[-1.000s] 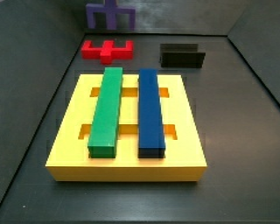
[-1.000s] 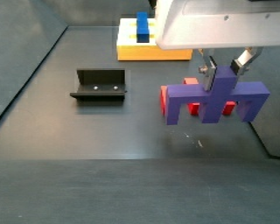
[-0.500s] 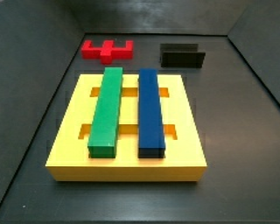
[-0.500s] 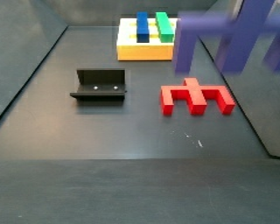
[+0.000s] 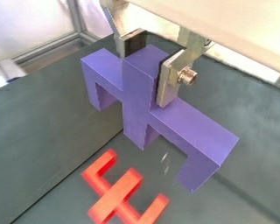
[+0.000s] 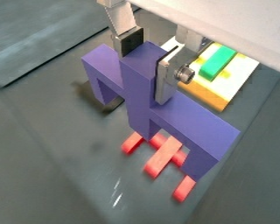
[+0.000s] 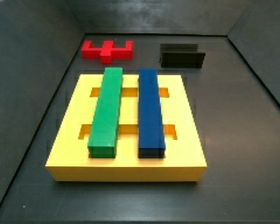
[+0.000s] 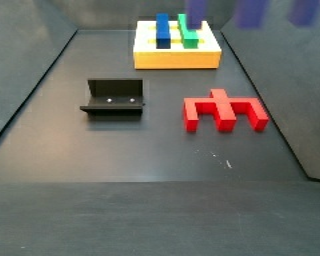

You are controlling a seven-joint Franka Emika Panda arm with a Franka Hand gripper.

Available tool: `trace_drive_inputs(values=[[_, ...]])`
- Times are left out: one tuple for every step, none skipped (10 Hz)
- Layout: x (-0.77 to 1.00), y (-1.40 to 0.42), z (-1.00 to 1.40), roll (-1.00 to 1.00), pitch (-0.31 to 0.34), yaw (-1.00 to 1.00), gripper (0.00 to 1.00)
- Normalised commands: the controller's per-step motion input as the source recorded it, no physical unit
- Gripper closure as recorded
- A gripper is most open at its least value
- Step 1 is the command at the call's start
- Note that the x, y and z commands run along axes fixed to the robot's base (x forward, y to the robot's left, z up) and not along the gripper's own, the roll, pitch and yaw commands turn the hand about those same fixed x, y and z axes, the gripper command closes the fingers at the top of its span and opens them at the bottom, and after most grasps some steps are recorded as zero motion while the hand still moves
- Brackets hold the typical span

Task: Pick up the purple object. Move up. Move to above the board. Insert the purple object.
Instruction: Move to above the board, then insert the purple object.

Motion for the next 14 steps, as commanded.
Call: trace_drive_inputs(values=[[0.29, -1.40, 0.13, -0.06, 0.029, 0.00, 1.00], [0.29, -1.40, 0.13, -0.04, 0.030, 0.00, 1.00], [0.29, -1.40, 0.14, 0.01, 0.057, 0.00, 1.00], [0.30, -1.40, 0.14, -0.02, 0.066, -0.01, 1.00], [0.31, -1.40, 0.15, 0.01, 0.104, 0.00, 1.00], [0.32, -1.40, 0.15, 0.01, 0.117, 0.01, 1.00], [0.36, -1.40, 0.16, 0.00, 0.156, 0.01, 1.00], [0.38, -1.40, 0.17, 0.01, 0.171, 0.01, 1.00], [0.41, -1.40, 0.17, 0.00, 0.164, 0.01, 1.00], [0.29, -0.87, 0.12, 0.03, 0.153, 0.01, 1.00], [0.21, -0.51, 0.08, 0.04, 0.149, 0.01, 1.00], [0.13, -0.25, 0.05, 0.04, 0.113, 0.01, 1.00], [0.10, -0.20, 0.04, 0.05, 0.094, 0.01, 1.00], [0.00, -0.15, -0.23, 0.00, -0.106, 0.00, 1.00]])
